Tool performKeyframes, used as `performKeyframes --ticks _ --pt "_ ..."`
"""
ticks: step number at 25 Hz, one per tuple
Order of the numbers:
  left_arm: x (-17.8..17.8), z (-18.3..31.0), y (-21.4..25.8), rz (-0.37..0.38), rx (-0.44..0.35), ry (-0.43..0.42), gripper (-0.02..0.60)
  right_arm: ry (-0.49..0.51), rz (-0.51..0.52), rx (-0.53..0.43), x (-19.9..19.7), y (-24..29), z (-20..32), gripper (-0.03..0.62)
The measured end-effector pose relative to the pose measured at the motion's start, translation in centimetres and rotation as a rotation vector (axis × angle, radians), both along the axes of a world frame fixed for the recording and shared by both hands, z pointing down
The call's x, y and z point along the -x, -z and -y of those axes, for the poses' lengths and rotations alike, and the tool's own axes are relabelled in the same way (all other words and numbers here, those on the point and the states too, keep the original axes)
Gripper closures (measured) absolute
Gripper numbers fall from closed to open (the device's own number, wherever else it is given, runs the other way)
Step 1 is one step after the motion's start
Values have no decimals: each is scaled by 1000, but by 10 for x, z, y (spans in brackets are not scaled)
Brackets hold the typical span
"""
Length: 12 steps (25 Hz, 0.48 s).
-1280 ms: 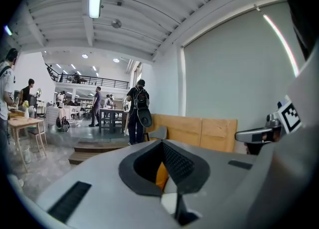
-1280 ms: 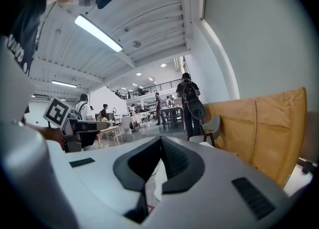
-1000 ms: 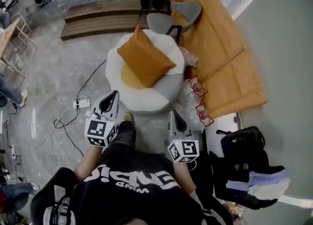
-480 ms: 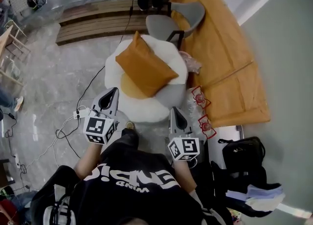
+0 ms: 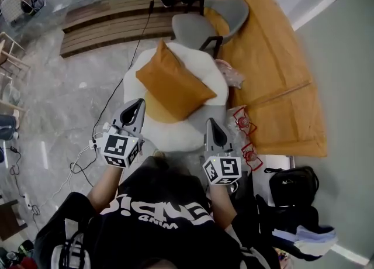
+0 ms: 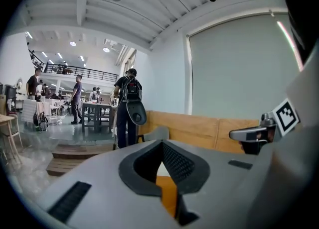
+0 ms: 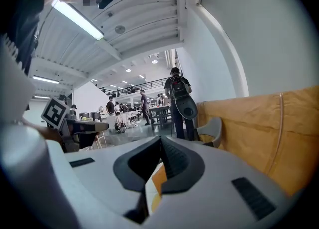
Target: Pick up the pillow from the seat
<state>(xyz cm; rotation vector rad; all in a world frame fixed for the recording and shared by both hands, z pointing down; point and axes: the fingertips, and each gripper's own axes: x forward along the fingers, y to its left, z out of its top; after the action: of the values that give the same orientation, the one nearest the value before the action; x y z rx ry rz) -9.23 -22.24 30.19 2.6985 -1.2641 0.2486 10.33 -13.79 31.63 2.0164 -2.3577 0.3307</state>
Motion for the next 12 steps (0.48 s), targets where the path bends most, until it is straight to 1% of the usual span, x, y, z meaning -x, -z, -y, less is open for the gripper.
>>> performKeyframes --ticks 3,6,12 --pt "-8 19 -5 6 4 -6 574 -6 -12 0 -6 -1 18 572" --pt "-17 33 -9 -2 -12 -5 574 -17 -20 5 -15 -7 28 572" --pt "-34 47 -32 12 6 -2 574 -23 -3 52 -34 -33 42 572"
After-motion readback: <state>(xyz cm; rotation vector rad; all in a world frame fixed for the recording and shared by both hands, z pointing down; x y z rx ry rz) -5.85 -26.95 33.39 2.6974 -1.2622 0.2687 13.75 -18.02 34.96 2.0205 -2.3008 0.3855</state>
